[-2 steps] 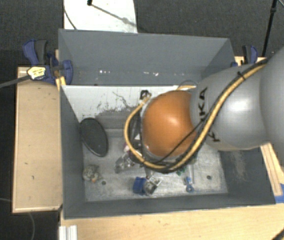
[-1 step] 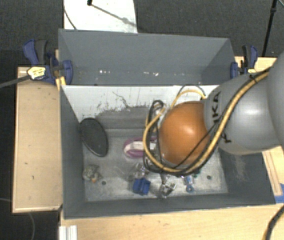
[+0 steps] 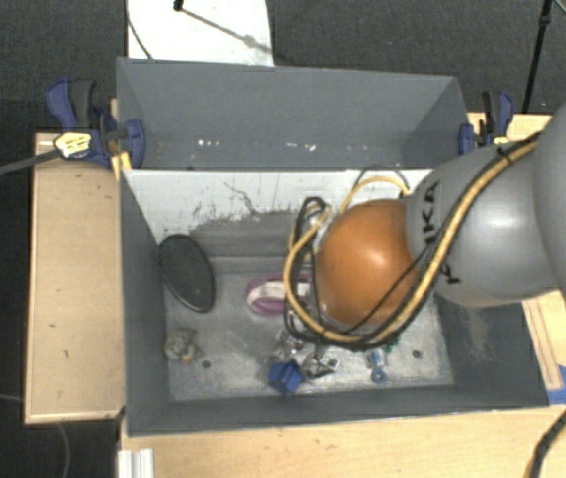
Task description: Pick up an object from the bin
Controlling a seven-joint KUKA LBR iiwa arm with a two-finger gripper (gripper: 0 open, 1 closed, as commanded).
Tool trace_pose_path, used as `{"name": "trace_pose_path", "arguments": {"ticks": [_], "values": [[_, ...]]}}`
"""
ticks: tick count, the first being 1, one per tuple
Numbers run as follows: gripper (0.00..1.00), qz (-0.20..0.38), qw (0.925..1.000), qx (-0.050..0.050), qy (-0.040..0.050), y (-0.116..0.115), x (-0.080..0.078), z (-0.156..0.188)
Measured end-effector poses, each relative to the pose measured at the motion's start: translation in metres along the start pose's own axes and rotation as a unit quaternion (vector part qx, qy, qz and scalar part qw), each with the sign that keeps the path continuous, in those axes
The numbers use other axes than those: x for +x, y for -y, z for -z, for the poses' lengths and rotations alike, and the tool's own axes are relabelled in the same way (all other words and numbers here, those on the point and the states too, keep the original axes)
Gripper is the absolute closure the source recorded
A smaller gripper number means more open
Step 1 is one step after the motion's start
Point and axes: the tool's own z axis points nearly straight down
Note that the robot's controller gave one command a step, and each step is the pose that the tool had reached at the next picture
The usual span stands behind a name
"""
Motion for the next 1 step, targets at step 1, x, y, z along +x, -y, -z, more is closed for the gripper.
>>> {"name": "trace_pose_path", "arguments": {"ticks": [1], "values": [[1.00,0.159,0.9873,0.000,-0.0013,0.0236,0.0026,0.1423]]}}
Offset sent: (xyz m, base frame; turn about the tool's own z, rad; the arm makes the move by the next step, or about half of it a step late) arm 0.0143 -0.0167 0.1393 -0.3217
